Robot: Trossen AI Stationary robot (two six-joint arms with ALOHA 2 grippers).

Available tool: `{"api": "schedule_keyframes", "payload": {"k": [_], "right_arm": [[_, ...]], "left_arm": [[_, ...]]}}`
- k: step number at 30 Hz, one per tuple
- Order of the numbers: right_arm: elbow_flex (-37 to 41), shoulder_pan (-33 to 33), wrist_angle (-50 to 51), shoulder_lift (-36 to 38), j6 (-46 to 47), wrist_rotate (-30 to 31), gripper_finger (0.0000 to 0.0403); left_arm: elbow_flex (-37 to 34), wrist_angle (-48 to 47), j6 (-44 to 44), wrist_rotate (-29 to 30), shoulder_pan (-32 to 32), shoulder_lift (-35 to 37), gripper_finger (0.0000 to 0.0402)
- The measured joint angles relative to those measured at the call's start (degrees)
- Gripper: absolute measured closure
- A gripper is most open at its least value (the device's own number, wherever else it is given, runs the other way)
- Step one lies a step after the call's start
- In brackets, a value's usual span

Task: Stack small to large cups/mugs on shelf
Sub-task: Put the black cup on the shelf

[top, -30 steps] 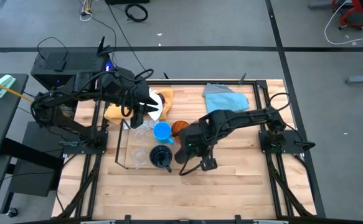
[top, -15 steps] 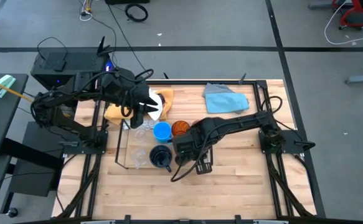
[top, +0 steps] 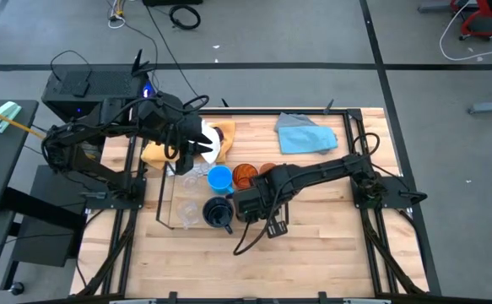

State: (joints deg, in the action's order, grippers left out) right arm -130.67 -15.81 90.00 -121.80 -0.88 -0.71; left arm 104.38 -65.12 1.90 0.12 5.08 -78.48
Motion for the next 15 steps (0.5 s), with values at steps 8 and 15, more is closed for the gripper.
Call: {"api": "schedule_keyframes", "payload": {"k": [8, 15], "right_arm": [[0.00, 0.28, 0.02, 0.00, -0.83, -0.01, 0.0403], [0.00, 0.72, 0.00, 0.00, -0.39, -0.17, 0.0403]], "left_arm": [[0.00, -0.04, 0.02, 0.00, 0.00, 0.00, 0.0294], [0.00, -0.07, 0.06, 0.00, -0.01, 0.00, 0.0294]]}}
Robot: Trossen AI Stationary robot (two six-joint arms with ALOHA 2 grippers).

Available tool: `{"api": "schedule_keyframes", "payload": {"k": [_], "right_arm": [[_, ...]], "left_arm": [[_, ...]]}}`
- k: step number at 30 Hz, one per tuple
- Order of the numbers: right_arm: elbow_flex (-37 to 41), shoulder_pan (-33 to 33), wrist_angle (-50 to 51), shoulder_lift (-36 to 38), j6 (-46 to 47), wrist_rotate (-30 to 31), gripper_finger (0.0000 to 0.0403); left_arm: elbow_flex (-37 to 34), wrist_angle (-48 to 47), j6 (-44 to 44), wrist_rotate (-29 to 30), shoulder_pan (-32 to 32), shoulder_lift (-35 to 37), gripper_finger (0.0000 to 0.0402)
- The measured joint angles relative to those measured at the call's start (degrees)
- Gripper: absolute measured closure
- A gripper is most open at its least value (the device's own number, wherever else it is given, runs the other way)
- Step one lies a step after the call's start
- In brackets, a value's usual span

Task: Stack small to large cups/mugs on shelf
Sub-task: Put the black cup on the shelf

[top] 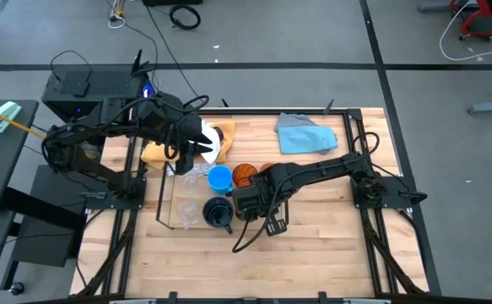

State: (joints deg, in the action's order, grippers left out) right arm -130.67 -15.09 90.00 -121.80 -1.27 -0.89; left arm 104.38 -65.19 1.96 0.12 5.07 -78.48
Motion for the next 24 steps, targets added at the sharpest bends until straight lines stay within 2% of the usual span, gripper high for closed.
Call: {"api": "schedule_keyframes", "payload": {"k": [24], "right_arm": [[3.50, 0.24, 0.02, -0.12, 1.24, -2.94, 0.0397]], "left_arm": [[0.00, -0.04, 0.42, 0.00, -0.01, 0.00, 0.0294]]}}
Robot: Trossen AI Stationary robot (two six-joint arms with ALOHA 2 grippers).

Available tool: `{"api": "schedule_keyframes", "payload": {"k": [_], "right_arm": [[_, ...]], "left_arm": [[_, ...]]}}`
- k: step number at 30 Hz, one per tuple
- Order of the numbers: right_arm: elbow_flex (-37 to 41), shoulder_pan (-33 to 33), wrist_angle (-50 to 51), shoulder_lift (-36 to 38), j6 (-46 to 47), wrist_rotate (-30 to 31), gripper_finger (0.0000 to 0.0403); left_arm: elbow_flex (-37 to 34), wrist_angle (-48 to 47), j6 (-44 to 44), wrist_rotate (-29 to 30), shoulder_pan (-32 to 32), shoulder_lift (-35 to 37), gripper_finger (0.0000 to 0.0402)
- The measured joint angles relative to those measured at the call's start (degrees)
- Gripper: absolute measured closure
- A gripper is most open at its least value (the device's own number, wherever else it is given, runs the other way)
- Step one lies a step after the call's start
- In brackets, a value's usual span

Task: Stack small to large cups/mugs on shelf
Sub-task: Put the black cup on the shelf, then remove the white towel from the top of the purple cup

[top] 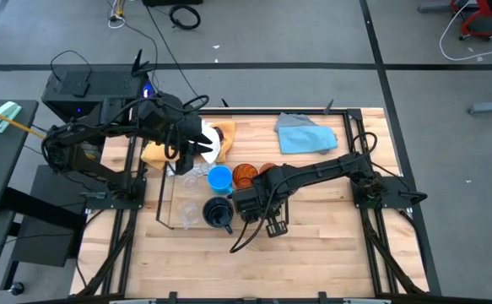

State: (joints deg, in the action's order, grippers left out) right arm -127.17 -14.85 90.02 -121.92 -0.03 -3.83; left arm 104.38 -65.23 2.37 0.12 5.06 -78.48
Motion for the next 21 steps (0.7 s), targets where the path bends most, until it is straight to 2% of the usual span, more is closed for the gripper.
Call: {"api": "schedule_keyframes", "payload": {"k": [11, 21], "right_arm": [[-0.33, 0.29, -0.02, 0.10, 0.14, -0.79, 0.0318], [-0.36, 0.59, -0.79, 0.12, 0.48, -0.49, 0.0309]], "left_arm": [[0.00, 0.00, -0.04, 0.00, 0.00, 0.00, 0.0294], [0.00, 0.00, -0.05, 0.00, 0.01, 0.02, 0.0294]]}}
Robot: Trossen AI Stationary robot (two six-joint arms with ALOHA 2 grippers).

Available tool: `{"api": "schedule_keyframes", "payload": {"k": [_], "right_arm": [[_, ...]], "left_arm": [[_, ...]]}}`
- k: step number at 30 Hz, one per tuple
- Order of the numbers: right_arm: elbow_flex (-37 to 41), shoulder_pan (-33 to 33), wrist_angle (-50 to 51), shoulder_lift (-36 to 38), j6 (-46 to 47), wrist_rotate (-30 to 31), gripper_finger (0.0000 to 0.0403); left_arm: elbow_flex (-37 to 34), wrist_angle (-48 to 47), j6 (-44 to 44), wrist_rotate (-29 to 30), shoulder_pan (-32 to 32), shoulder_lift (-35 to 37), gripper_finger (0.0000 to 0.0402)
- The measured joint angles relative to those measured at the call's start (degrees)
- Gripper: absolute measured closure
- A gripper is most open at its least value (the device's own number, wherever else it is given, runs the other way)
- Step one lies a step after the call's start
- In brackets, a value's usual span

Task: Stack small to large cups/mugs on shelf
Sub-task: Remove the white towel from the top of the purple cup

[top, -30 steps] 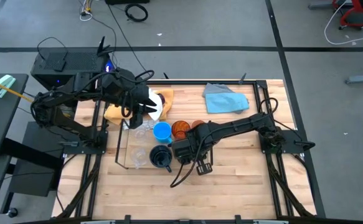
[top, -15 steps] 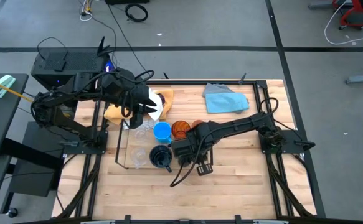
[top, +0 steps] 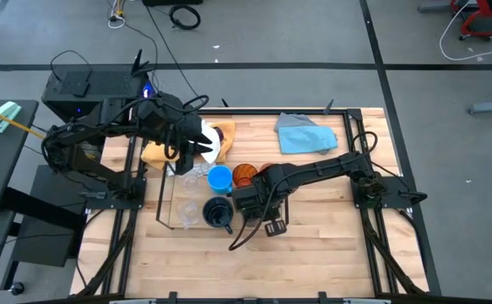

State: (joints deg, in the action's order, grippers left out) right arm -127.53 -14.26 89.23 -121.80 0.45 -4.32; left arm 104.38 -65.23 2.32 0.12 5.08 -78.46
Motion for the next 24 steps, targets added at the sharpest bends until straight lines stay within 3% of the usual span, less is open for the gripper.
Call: {"api": "schedule_keyframes", "payload": {"k": [24], "right_arm": [[-0.04, 0.39, -2.34, 0.04, -0.26, 1.29, 0.0304]], "left_arm": [[0.00, -0.02, -0.06, 0.00, -0.02, 0.00, 0.0294]]}}
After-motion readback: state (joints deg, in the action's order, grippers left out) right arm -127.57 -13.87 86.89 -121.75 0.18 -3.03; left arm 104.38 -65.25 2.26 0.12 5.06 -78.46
